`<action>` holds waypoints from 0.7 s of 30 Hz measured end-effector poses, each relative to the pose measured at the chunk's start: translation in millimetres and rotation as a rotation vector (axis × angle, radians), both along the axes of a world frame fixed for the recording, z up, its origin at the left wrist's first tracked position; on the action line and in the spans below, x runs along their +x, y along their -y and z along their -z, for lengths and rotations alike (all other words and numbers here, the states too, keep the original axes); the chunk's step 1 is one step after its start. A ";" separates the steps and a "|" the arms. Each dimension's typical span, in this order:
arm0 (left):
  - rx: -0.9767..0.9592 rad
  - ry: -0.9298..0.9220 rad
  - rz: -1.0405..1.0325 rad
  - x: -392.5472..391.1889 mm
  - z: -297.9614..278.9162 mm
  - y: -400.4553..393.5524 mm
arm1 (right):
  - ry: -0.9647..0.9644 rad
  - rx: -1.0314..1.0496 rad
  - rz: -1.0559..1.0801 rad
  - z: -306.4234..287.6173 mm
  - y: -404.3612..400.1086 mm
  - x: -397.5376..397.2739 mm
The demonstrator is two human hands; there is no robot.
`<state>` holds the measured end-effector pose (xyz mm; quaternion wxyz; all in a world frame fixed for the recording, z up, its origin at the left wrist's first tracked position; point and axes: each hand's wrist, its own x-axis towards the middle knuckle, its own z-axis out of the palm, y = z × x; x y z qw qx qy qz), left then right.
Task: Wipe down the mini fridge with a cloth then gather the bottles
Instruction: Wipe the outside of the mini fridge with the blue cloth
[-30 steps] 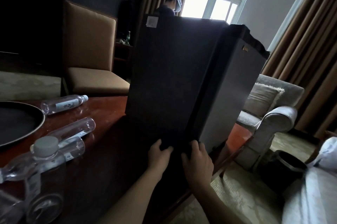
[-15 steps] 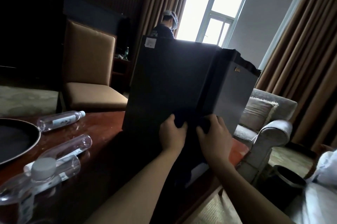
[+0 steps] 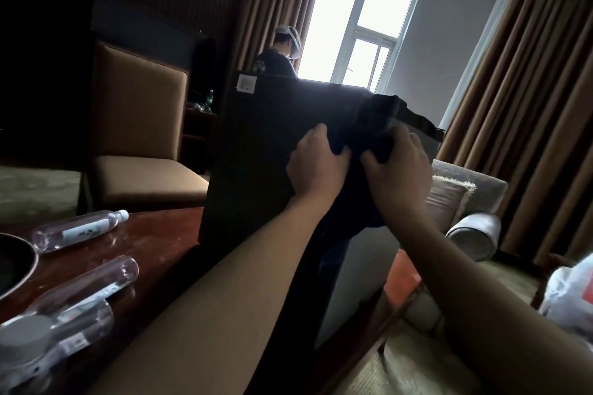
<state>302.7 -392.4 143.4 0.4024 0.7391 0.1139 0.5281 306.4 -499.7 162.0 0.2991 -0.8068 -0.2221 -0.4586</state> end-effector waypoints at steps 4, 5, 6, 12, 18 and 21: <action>0.056 -0.060 -0.021 -7.9 14.2 0.5 | -0.047 -0.010 0.011 24.1 -2.4 -5.9; 0.074 -0.078 -0.021 -11.0 23.1 0.9 | -0.063 -0.010 0.015 34.8 -2.5 -6.8; 0.089 -0.101 -0.022 -13.8 34.7 1.5 | -0.080 -0.012 0.012 47.0 -2.5 -7.7; 0.045 -0.351 -0.007 -25.9 145.6 7.5 | -0.275 -0.128 0.022 152.1 3.3 -17.4; -0.057 -0.723 0.051 -43.9 239.7 9.6 | -0.602 -0.277 0.073 244.3 6.3 -33.3; -0.185 -0.753 0.078 -45.9 259.6 4.1 | -0.647 -0.242 0.090 258.2 0.2 -39.9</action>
